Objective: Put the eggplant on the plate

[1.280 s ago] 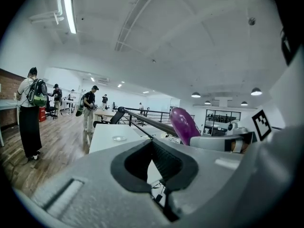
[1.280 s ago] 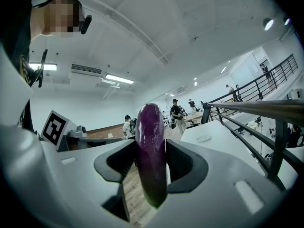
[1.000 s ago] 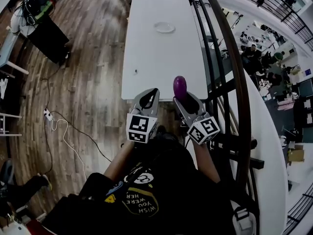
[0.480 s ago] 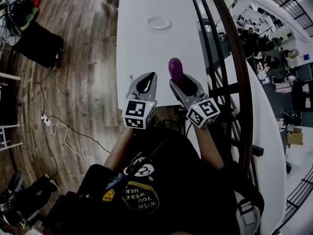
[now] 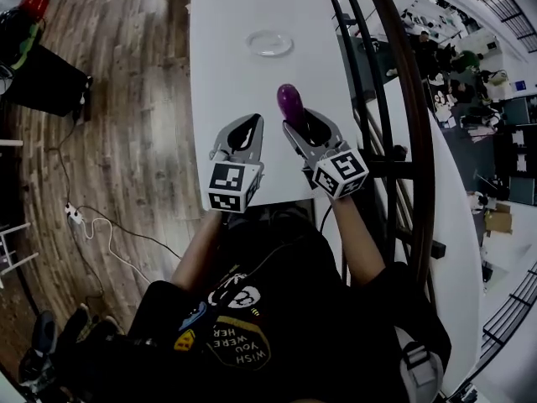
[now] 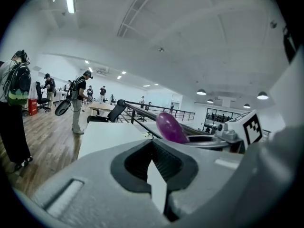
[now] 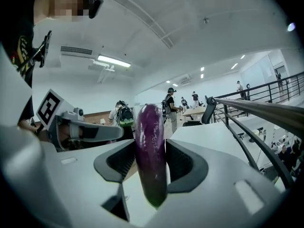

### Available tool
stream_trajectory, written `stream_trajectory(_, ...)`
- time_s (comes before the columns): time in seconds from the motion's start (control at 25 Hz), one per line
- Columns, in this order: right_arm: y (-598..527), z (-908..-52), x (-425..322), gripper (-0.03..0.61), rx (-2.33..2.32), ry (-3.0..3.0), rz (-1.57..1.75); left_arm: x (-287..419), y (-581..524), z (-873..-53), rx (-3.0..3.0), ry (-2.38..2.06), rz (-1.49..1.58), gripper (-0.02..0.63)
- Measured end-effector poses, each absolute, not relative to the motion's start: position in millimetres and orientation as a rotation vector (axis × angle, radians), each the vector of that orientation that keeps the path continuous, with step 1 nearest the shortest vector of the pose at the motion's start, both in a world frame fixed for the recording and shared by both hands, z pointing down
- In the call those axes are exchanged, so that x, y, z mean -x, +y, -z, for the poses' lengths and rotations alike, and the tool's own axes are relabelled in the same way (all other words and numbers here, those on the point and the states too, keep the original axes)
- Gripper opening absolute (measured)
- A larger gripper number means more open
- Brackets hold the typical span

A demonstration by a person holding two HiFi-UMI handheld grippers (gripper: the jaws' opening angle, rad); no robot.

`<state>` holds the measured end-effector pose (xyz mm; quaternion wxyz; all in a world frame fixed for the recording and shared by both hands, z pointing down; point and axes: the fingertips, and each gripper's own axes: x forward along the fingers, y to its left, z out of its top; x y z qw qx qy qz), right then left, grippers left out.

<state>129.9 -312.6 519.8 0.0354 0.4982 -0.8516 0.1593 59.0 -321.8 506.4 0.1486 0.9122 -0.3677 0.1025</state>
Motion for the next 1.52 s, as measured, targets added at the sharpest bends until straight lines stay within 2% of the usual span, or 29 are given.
stream_trajectory(0.4,-485.1,-670.1,-176.2,0.201,-1.134,-2.405,-0.394,-81.4,-403.2,-598.8,-2.432,-1.152,-0.334,0.005)
stream_trajectory(0.76,-610.7,-791.0,-183.8,0.200,-0.876,-2.087,-0.354,-56.4,-452.4,-662.7,-2.309,-1.236,-0.414,0.005)
stream_trajectory(1.28,-654.4,-836.2,-197.7,0.204,-0.733,-1.894,-0.330,-50.1,-457.5,-699.6,-2.229,-1.228,-0.460,0.005)
stream_trajectory(1.36,-651.4,-835.1,-198.5,0.271,-0.726,-1.903,-0.331,-56.1,-450.9,-700.1,-2.212,-1.210,-0.438,0.005)
stream_trajectory(1.52,-644.1,-808.1,-201.1,0.284,-0.838,-2.012,-0.348,-59.9,-440.3,-709.9,-2.209,-1.180,-0.456,0.005)
